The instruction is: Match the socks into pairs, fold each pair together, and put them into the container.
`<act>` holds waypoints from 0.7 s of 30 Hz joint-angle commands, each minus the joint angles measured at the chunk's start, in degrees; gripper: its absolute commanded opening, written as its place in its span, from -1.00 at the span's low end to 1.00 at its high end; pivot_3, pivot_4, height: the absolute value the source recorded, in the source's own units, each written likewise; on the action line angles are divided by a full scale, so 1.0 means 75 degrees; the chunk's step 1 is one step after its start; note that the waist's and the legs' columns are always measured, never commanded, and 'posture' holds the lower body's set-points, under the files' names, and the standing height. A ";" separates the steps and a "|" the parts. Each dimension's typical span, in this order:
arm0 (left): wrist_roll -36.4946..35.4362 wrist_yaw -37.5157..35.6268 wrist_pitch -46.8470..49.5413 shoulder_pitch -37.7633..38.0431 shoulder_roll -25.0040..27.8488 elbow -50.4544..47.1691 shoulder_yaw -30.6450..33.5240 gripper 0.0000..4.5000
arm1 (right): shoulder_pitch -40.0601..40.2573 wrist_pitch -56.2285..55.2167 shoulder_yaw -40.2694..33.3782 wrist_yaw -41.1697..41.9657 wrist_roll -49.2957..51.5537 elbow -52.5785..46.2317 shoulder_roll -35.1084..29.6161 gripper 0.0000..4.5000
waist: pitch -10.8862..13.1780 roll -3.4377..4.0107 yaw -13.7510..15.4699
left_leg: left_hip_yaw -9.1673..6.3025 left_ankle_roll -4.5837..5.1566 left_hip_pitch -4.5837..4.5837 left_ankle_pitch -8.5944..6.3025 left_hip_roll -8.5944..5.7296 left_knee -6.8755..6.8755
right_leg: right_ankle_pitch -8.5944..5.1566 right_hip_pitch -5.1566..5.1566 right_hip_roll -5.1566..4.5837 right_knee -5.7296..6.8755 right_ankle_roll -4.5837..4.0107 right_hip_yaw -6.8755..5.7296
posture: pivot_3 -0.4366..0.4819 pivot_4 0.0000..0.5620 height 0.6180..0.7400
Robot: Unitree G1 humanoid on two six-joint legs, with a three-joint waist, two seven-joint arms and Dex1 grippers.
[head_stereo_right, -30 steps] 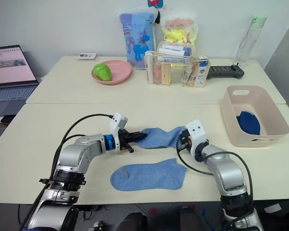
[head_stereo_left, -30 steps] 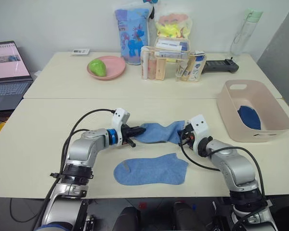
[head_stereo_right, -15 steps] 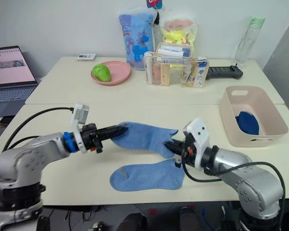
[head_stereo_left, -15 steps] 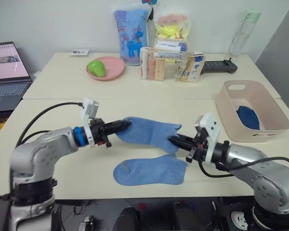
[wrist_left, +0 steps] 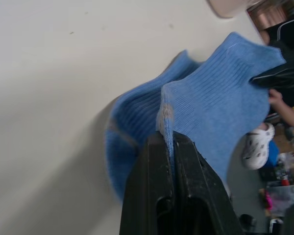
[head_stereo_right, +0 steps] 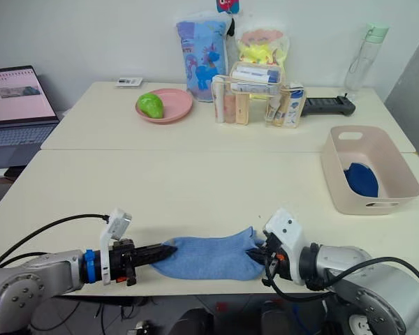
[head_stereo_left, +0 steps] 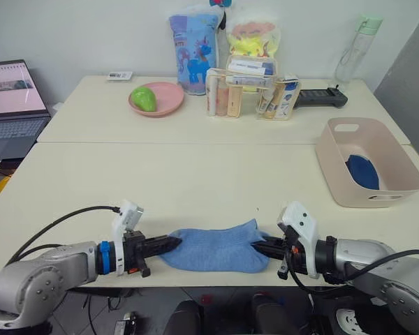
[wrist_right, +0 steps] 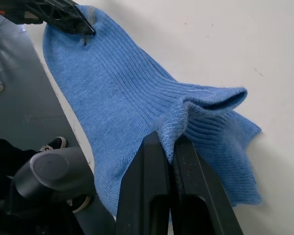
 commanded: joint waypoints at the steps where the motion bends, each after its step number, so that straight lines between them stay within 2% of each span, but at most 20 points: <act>1: 0.0145 0.0035 -0.0485 -0.0008 -0.0074 0.0010 -0.0126 -1.00 | 0.0111 -0.0586 0.0426 -0.0128 -0.0420 0.0069 -0.0290 -0.98 | 0.0000 0.0000 0.0003 | -0.0001 0.0000 -0.0001 0.0000 0.0000 0.0000 | 0.0000 -0.0001 0.0000 0.0000 0.0000 -0.0001 | -0.05 -0.47 0.39; 14: 0.0478 -0.0157 -0.1274 0.0450 0.0106 -0.0071 -0.0508 -1.00 | 0.0201 -0.1417 0.1149 -0.0374 -0.1099 0.0440 -0.0386 -0.98 | 0.0000 -0.0001 0.0002 | 0.0003 0.0001 0.0000 -0.0001 0.0002 -0.0007 | 0.0000 -0.0001 0.0000 -0.0001 0.0000 0.0002 | -0.05 -0.47 0.39; 21: 0.0697 0.0107 -0.1585 0.0331 -0.0110 0.0053 -0.0661 -1.00 | 0.0154 -0.1456 0.1309 -0.0456 -0.1291 0.0671 -0.0285 -0.98 | 0.0000 -0.0001 0.0005 | 0.0003 0.0002 0.0001 -0.0001 0.0002 -0.0013 | 0.0000 -0.0001 0.0000 -0.0004 0.0000 0.0000 | -0.05 -0.47 0.39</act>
